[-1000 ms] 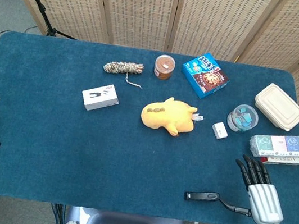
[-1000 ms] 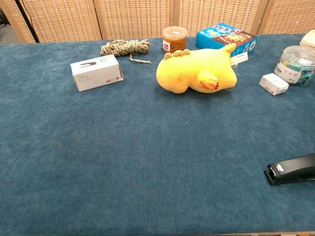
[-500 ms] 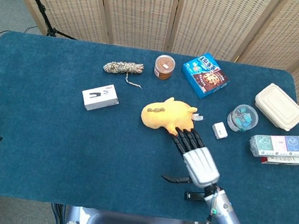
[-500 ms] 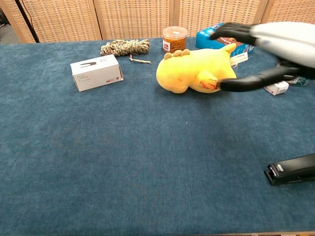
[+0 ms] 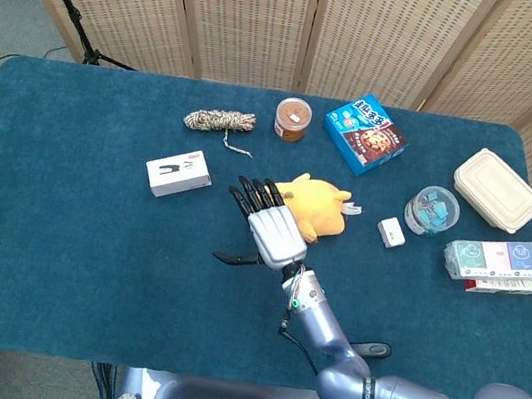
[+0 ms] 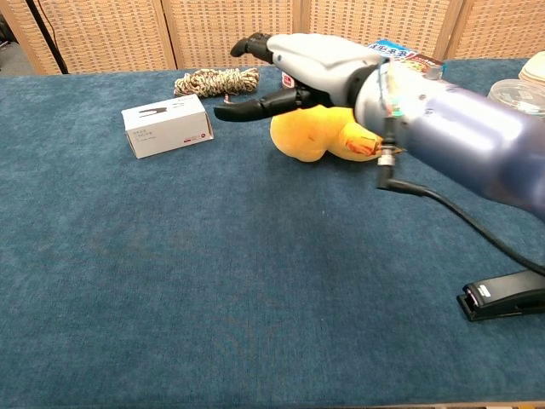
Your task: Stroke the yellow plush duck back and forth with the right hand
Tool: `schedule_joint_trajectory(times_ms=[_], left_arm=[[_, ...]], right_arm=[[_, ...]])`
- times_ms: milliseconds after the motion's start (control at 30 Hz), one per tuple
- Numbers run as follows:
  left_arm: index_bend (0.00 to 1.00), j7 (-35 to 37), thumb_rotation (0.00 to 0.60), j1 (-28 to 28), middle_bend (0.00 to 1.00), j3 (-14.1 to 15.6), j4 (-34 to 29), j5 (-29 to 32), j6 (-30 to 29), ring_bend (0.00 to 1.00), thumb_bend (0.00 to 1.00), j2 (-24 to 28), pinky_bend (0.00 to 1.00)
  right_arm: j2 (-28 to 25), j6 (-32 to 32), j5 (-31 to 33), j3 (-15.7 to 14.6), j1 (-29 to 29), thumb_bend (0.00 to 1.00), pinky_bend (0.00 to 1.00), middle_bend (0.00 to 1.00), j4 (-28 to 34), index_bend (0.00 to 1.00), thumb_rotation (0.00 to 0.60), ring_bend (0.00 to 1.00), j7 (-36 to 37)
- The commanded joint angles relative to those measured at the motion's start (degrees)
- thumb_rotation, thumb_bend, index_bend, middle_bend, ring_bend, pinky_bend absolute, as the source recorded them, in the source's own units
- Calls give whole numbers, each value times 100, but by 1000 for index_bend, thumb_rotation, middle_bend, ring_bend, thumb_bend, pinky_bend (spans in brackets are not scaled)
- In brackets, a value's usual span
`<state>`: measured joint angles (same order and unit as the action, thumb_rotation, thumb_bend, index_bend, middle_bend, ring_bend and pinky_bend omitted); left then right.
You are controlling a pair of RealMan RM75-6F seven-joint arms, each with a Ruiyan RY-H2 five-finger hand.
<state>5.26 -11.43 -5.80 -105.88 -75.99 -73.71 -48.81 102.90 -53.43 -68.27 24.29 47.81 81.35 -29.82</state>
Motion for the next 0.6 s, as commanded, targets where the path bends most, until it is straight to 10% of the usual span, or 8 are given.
schedule_joint_trajectory(times_ms=[33, 600], left_arm=[[0, 29, 600, -11, 0, -10, 10, 37, 28, 0, 0, 14, 0], [0, 165, 600, -117, 0, -142, 104, 496, 283, 0, 0, 55, 0]], right_arm=[[546, 47, 196, 247, 542, 0, 0, 0, -854, 0, 85, 0, 129], [1957, 296, 648, 525, 1888, 0, 0, 0, -3848, 0, 87, 0, 615]])
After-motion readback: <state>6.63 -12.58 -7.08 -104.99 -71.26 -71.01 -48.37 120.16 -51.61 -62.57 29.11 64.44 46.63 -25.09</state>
